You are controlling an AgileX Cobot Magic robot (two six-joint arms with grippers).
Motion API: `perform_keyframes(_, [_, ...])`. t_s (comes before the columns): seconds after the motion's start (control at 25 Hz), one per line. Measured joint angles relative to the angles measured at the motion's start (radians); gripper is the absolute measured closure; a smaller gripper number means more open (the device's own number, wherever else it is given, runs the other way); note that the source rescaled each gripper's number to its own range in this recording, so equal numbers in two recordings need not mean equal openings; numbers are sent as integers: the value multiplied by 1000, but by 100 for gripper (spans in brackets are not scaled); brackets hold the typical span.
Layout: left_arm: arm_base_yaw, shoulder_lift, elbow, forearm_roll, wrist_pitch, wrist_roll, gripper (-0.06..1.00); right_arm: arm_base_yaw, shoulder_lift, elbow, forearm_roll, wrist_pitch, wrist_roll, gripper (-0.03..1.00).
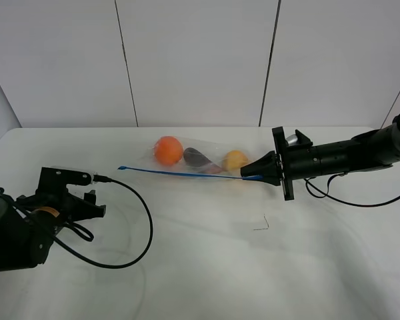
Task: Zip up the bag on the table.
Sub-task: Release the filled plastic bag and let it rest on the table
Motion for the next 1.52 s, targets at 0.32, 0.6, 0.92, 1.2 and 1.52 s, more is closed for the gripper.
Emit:
perform_keyframes(0.32, [1, -5, 0, -29, 0, -4, -5, 0, 0, 0, 0, 0, 0, 96])
perform_keyframes(0.6, [1, -122, -49, -26, 57, 4, -5, 0, 0, 0, 0, 0, 0, 96])
perform_keyframes(0.92, [32, -252, -198, -23, 617, 47, -5, 0, 0, 0, -2, 1, 0, 96])
perform_keyframes(1.2, [174, -329, -476, -20, 1478, 28, -5, 0, 0, 0, -3, 1, 0, 96])
perform_keyframes(1.52, [189, -329, -709, 146, 1954, -139, -5, 0, 0, 0, -3, 1, 0, 96])
